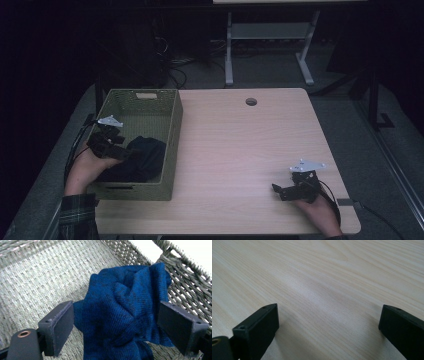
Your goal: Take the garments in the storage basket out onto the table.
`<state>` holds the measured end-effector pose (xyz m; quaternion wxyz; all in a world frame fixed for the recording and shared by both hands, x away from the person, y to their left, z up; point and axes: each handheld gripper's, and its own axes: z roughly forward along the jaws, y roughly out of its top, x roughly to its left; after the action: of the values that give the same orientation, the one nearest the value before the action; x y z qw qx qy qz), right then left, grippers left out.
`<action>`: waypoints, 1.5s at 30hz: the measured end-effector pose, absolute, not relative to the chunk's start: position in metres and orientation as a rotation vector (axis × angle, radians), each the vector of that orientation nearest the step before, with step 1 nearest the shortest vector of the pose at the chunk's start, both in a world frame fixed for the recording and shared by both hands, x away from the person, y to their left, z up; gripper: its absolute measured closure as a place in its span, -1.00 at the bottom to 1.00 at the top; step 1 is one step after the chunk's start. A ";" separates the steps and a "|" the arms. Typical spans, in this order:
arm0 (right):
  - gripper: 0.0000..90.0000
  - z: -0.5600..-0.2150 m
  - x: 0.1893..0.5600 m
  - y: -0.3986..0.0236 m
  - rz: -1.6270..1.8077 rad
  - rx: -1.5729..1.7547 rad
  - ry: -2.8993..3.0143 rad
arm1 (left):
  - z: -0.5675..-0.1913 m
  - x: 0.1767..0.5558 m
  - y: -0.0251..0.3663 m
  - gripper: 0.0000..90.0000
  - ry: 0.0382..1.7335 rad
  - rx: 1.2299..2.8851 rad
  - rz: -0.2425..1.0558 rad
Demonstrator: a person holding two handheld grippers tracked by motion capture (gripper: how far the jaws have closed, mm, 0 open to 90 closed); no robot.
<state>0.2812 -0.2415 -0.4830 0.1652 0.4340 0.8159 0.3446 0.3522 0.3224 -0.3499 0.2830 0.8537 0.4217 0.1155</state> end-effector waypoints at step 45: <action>-0.94 -0.483 0.281 -0.242 0.982 1.236 2.324 | -0.409 0.378 0.288 -0.71 1.041 2.534 0.088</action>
<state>0.2812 -0.2415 -0.4831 0.1653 0.4340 0.8158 0.3447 0.3782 0.2878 -0.4094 0.1992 0.9060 0.3723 0.0314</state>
